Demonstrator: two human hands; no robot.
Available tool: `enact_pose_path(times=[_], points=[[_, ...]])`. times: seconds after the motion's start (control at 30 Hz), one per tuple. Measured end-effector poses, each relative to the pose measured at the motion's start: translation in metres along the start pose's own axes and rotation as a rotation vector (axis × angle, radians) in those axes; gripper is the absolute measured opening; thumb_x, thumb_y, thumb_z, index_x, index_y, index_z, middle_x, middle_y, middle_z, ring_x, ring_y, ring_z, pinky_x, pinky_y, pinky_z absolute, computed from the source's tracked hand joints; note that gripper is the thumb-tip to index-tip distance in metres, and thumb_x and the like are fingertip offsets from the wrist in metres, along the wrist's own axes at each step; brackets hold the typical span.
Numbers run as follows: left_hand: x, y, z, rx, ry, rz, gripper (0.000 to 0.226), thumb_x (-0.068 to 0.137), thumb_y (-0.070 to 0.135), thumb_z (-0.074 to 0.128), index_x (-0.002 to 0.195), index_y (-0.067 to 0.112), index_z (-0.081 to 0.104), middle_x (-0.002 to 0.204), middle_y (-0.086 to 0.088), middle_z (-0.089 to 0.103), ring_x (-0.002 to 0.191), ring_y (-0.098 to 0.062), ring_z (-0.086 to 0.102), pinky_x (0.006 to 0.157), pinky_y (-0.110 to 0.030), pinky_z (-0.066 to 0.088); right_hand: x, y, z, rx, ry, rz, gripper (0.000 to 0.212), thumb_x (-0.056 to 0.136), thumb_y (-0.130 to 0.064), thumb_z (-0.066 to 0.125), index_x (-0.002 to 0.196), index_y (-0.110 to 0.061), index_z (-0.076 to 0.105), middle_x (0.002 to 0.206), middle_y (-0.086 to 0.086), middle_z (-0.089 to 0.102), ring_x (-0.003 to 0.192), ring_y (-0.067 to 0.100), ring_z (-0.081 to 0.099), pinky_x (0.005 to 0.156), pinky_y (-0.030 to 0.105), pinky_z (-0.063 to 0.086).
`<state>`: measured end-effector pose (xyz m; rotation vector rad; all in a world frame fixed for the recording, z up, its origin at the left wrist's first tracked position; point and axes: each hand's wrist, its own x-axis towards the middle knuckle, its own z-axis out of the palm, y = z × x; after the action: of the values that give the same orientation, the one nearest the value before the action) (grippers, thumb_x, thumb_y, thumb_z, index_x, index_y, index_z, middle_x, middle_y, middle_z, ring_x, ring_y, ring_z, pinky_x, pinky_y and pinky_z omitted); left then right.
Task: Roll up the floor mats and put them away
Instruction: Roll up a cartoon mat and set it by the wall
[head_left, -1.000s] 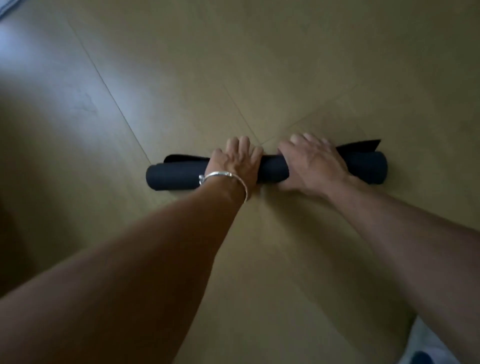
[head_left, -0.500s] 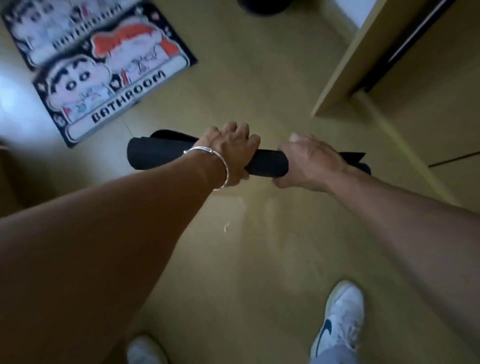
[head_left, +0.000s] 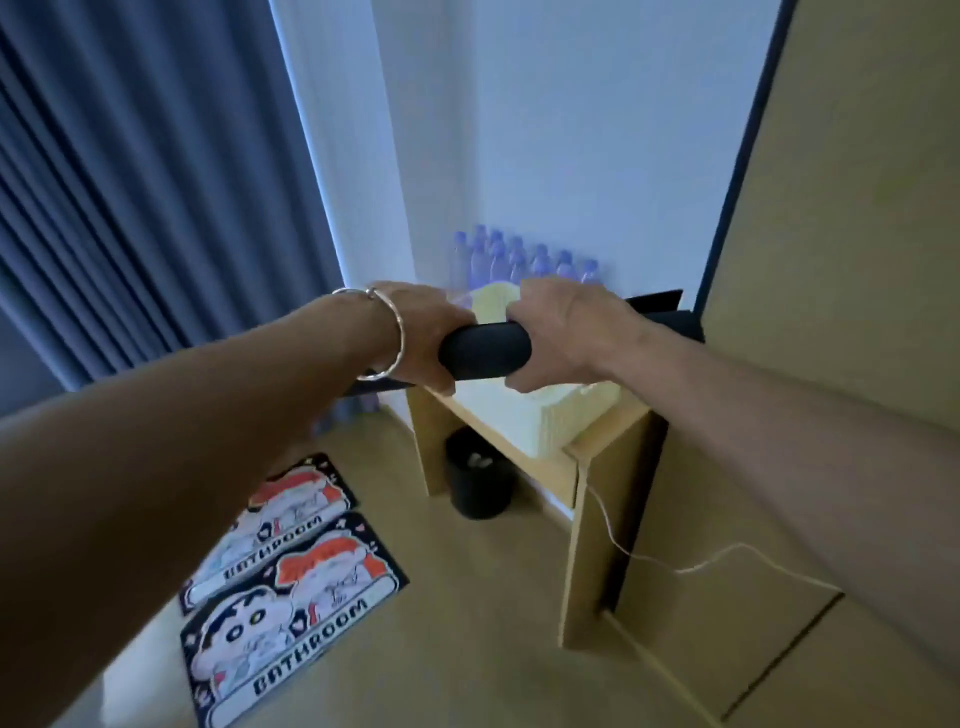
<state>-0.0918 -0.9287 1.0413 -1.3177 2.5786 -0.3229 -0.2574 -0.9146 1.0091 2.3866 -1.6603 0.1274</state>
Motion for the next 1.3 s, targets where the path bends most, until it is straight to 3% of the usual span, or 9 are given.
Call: enact_pose_path(times=[0.27, 0.5, 0.6, 0.67, 0.8, 0.93, 1.03, 1.2, 1.3], points=[[-0.115, -0.028, -0.177, 0.142, 0.359, -0.098, 0.036, 0.080, 0.056, 0.054, 0.102, 0.028, 0.055, 0.094, 0.003, 0.045, 0.100, -0.019, 0.052, 0.066, -0.029, 0.032, -0.027, -0.042, -0.226, -0.262, 0.244, -0.018, 0.025, 0.075, -0.045, 0.057, 0.080, -0.024, 0.045, 0.091, -0.004, 0.044, 0.084, 0.018, 0.052, 0.062, 0.029, 0.036], [-0.214, -0.059, -0.167, 0.150, 0.463, -0.164, 0.034, 0.085, 0.055, 0.053, 0.105, 0.028, 0.053, 0.082, 0.004, 0.049, 0.078, -0.021, 0.055, 0.062, -0.028, 0.033, -0.039, -0.140, -0.259, -0.438, 0.457, -0.107, 0.024, 0.062, -0.034, 0.071, 0.069, -0.016, 0.057, 0.076, 0.000, 0.042, 0.068, 0.019, 0.037, 0.060, 0.031, 0.030], [-0.236, -0.078, -0.164, 0.073, 0.512, -0.157, 0.032, 0.086, 0.053, 0.052, 0.103, 0.025, 0.055, 0.084, 0.002, 0.054, 0.076, -0.022, 0.054, 0.061, -0.027, 0.033, -0.045, -0.171, -0.272, -0.460, 0.561, -0.083, 0.029, 0.044, -0.030, 0.079, 0.056, -0.015, 0.057, 0.066, 0.004, 0.050, 0.058, 0.023, 0.047, 0.055, 0.030, 0.034], [-0.243, -0.084, -0.166, -0.024, 0.546, -0.147, 0.032, 0.086, 0.052, 0.051, 0.098, 0.023, 0.054, 0.087, 0.001, 0.058, 0.073, -0.022, 0.051, 0.062, -0.028, 0.035, -0.053, -0.181, -0.279, -0.459, 0.655, -0.079, 0.031, 0.050, -0.030, 0.081, 0.069, -0.013, 0.064, 0.074, 0.007, 0.056, 0.068, 0.027, 0.055, 0.063, 0.035, 0.045], [-0.244, -0.077, -0.171, -0.338, 0.597, -0.170, 0.033, 0.083, 0.052, 0.053, 0.091, 0.021, 0.046, 0.086, -0.002, 0.056, 0.074, -0.025, 0.051, 0.064, -0.030, 0.040, -0.087, -0.187, -0.297, -0.413, 0.761, 0.002, 0.049, 0.063, -0.033, 0.081, 0.102, -0.008, 0.066, 0.097, 0.012, 0.060, 0.089, 0.033, 0.059, 0.078, 0.041, 0.048], [-0.239, -0.041, -0.168, -0.824, 0.581, -0.210, 0.040, 0.079, 0.048, 0.058, 0.097, 0.013, 0.049, 0.087, -0.004, 0.057, 0.079, -0.030, 0.061, 0.070, -0.034, 0.051, -0.133, -0.181, -0.311, -0.101, 0.471, 0.319, 0.069, 0.082, -0.050, 0.065, 0.138, -0.017, 0.040, 0.131, 0.005, 0.047, 0.115, 0.026, 0.049, 0.089, 0.037, 0.043], [-0.229, -0.009, -0.179, -1.240, 0.572, -0.179, 0.038, 0.076, 0.041, 0.062, 0.097, 0.009, 0.057, 0.084, -0.007, 0.065, 0.072, -0.028, 0.066, 0.070, -0.041, 0.059, -0.166, -0.164, -0.308, 0.184, 0.241, 0.524, 0.096, 0.074, -0.059, 0.070, 0.148, -0.025, 0.019, 0.144, 0.002, 0.039, 0.124, 0.023, 0.046, 0.095, 0.038, 0.044], [-0.216, 0.073, -0.216, -1.877, 0.452, -0.108, 0.035, 0.083, 0.035, 0.066, 0.101, 0.008, 0.052, 0.095, -0.010, 0.064, 0.075, -0.027, 0.069, 0.053, -0.032, 0.056, -0.220, -0.123, -0.269, 0.125, 0.230, 0.716, 0.113, 0.066, -0.059, 0.074, 0.149, -0.028, 0.005, 0.127, 0.004, 0.048, 0.107, 0.026, 0.055, 0.081, 0.039, 0.049], [-0.210, 0.134, -0.227, -2.036, 0.344, -0.089, 0.031, 0.085, 0.036, 0.066, 0.095, 0.011, 0.050, 0.090, -0.005, 0.062, 0.076, -0.026, 0.070, 0.056, -0.034, 0.057, -0.260, -0.082, -0.258, -0.117, 0.373, 0.784, 0.079, 0.079, -0.042, 0.068, 0.140, -0.023, 0.021, 0.116, 0.003, 0.054, 0.098, 0.024, 0.058, 0.075, 0.036, 0.050]])
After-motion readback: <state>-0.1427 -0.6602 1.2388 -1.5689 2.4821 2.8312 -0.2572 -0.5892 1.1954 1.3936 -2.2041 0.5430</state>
